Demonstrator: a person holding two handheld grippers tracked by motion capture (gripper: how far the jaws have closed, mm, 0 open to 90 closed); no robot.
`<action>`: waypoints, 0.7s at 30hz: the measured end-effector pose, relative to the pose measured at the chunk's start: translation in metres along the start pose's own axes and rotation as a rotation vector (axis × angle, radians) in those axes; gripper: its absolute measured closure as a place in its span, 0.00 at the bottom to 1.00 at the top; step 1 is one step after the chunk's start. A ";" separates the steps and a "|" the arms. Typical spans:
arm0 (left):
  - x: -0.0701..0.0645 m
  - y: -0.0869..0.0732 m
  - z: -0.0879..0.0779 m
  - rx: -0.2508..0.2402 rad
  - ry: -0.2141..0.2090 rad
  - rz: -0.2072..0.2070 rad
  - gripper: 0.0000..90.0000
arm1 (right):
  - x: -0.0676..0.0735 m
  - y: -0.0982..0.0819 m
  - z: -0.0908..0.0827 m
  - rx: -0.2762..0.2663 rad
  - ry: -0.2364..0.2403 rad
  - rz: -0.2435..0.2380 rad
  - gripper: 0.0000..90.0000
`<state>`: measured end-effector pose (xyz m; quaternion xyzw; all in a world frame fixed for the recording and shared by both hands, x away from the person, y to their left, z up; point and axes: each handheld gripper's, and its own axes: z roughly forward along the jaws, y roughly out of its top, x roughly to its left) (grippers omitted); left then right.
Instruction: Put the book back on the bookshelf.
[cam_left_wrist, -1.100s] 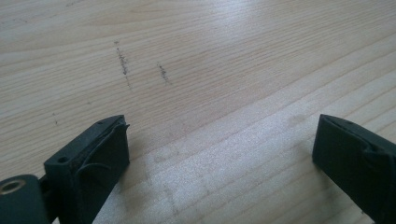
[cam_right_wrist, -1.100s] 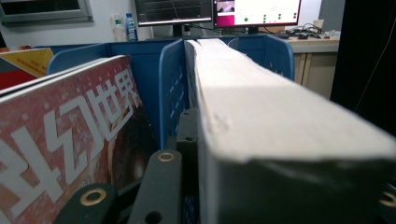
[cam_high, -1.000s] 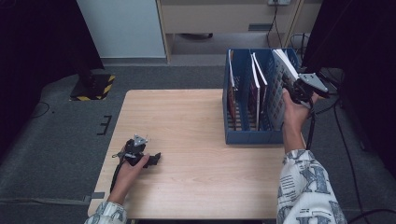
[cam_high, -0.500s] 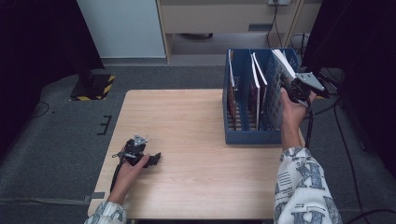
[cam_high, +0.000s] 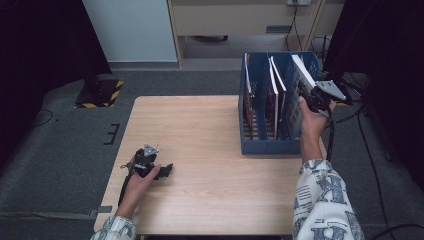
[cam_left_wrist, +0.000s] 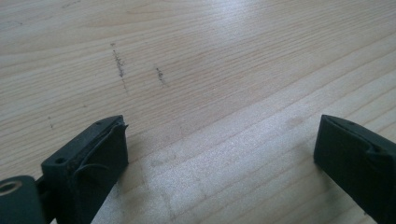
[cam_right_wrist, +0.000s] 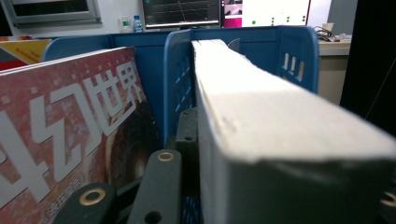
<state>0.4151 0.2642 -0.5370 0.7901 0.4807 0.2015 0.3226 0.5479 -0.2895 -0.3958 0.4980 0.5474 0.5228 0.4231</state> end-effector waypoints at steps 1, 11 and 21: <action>0.000 0.000 0.000 -0.001 0.000 -0.001 0.02 | 0.001 -0.001 0.000 -0.001 0.003 -0.001 0.81; 0.000 0.000 0.000 -0.001 0.000 -0.002 0.02 | 0.012 0.000 -0.003 0.012 0.004 -0.028 0.76; 0.000 0.000 0.000 0.000 0.000 -0.001 0.02 | 0.013 0.000 -0.010 0.028 0.019 -0.014 0.65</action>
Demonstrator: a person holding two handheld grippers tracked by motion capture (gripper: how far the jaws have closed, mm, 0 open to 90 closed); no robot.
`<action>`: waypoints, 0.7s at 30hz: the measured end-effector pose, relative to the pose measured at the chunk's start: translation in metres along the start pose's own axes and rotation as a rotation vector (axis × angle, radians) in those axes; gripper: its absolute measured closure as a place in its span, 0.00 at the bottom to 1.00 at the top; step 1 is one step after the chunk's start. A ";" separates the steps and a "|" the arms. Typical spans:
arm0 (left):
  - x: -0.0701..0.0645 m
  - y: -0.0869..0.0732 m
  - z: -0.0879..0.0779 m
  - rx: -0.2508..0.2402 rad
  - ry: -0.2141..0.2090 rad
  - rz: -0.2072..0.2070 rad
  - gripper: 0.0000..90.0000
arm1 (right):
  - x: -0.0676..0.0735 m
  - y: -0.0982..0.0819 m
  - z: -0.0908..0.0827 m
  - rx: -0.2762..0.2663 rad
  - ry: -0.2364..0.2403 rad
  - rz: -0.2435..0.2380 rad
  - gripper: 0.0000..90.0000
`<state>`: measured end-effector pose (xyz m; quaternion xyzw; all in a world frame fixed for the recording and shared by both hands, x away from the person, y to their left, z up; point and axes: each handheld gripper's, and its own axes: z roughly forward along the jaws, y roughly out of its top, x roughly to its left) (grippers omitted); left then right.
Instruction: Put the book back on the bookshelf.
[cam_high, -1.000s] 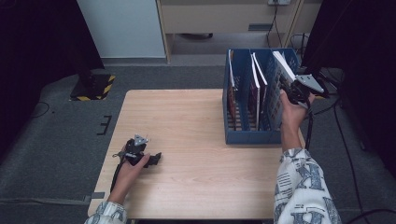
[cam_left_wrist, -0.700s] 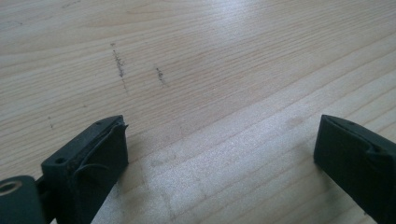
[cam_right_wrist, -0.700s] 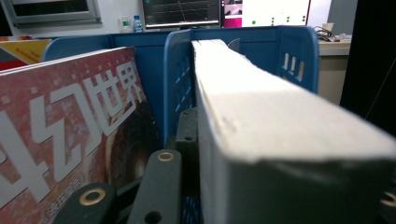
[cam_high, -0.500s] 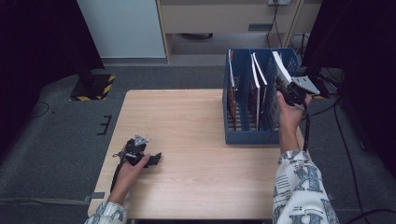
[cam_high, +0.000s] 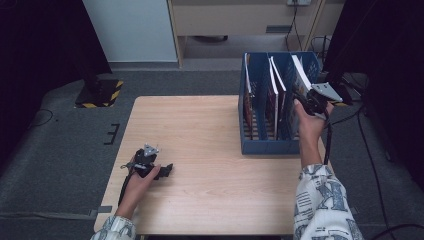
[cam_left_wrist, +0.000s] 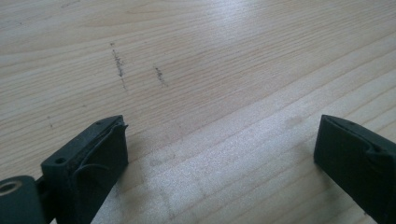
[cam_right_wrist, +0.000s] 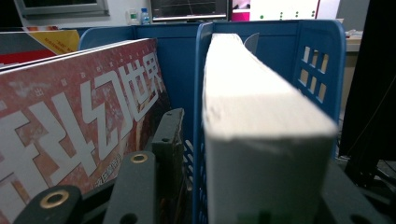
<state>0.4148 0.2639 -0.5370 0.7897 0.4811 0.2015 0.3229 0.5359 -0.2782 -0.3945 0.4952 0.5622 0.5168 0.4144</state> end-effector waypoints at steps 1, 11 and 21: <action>0.000 0.000 0.000 0.000 0.000 0.000 0.02 | 0.000 -0.001 0.000 0.003 -0.004 -0.001 0.71; 0.000 0.000 0.000 0.000 0.000 0.000 0.02 | -0.001 0.005 -0.001 0.068 -0.017 -0.144 0.82; 0.000 0.000 0.000 0.000 0.000 0.000 0.02 | -0.002 0.004 -0.002 0.066 -0.015 -0.158 0.81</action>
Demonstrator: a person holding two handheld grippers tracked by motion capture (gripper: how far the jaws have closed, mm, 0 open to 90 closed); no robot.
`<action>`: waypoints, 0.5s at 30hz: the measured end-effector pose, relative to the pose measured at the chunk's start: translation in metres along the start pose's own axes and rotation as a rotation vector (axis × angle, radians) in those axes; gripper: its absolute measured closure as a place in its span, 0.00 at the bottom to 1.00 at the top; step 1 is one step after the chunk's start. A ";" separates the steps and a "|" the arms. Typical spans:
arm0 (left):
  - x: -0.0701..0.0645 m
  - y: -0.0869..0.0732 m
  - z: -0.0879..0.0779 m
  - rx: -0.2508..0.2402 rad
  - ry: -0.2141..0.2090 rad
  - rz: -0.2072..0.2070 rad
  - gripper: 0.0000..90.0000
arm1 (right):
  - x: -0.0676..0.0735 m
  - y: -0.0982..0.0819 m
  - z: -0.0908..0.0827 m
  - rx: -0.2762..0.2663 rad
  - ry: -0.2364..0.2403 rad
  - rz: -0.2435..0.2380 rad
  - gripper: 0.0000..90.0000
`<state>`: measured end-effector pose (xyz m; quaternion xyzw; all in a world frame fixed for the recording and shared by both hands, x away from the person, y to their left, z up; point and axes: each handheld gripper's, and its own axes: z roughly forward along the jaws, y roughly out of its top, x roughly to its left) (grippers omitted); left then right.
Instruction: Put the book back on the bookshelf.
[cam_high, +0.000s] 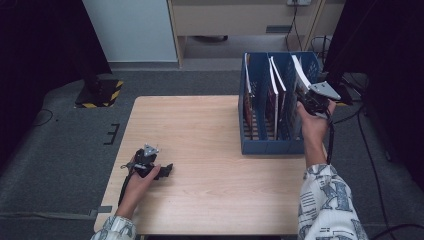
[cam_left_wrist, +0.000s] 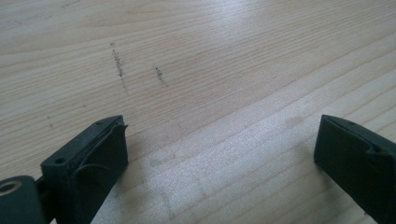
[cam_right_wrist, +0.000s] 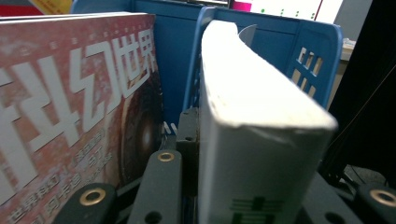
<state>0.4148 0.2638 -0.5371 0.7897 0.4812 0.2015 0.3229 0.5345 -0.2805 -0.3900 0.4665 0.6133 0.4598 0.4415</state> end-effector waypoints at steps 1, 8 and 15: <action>0.000 0.000 0.000 0.000 0.000 0.000 0.02 | 0.001 0.000 0.000 0.000 0.006 0.005 0.81; 0.000 0.000 0.000 -0.001 0.000 0.000 0.02 | -0.002 -0.001 -0.001 -0.003 0.053 0.111 0.59; 0.000 0.000 0.000 0.000 0.000 0.000 0.02 | -0.004 -0.002 -0.007 -0.004 0.051 0.114 0.59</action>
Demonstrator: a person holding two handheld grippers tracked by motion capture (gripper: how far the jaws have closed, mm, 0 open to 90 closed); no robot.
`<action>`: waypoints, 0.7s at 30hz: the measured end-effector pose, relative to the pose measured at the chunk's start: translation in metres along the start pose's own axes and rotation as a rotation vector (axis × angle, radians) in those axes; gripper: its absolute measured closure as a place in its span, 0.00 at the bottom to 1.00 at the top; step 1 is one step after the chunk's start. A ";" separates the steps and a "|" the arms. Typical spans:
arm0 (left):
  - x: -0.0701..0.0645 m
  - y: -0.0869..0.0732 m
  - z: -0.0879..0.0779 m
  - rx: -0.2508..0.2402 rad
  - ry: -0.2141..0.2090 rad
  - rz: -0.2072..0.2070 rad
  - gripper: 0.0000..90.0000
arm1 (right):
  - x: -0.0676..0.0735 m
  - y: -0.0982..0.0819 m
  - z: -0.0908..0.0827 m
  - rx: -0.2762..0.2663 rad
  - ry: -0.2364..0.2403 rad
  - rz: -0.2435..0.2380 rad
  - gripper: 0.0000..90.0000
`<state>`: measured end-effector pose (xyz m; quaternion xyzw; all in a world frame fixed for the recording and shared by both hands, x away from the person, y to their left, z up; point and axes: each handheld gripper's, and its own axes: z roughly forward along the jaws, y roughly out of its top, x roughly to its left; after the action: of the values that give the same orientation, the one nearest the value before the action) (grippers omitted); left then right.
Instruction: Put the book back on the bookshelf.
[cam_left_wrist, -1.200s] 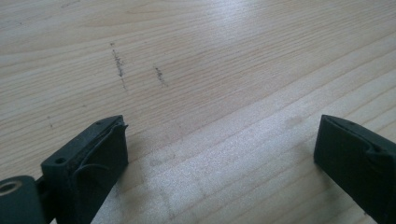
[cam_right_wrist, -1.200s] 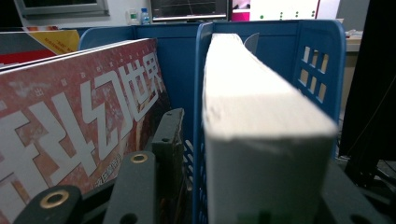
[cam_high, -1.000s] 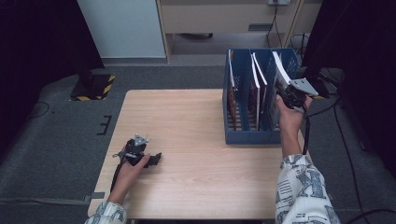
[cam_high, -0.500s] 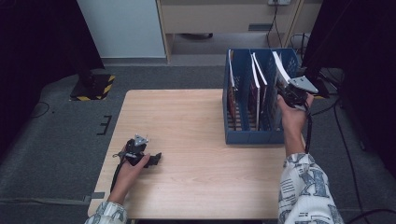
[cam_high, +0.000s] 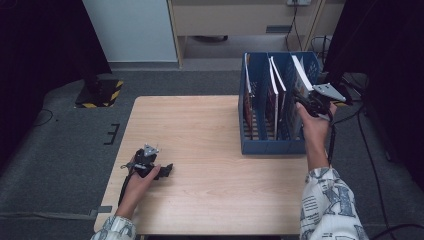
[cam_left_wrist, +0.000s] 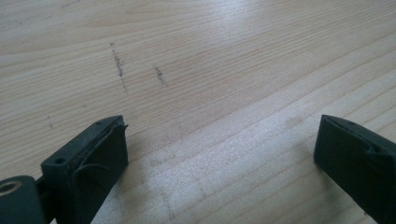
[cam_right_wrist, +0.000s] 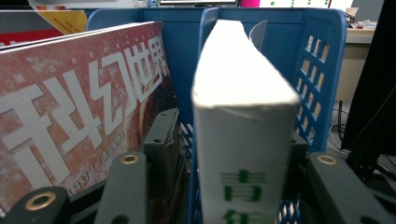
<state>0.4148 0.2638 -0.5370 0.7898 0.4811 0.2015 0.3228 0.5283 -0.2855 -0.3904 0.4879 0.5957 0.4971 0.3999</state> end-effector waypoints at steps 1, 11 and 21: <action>0.000 0.000 0.000 0.000 0.000 0.000 0.02 | -0.001 0.000 -0.001 0.001 -0.005 0.005 0.58; 0.000 0.000 0.000 -0.001 0.000 0.000 0.02 | -0.003 -0.002 -0.005 0.003 0.005 0.014 0.51; 0.000 0.000 0.000 -0.001 0.000 0.001 0.02 | 0.000 -0.005 -0.016 0.023 0.032 -0.003 0.41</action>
<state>0.4146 0.2637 -0.5371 0.7898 0.4807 0.2017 0.3232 0.5118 -0.2890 -0.3919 0.4837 0.6085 0.4972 0.3854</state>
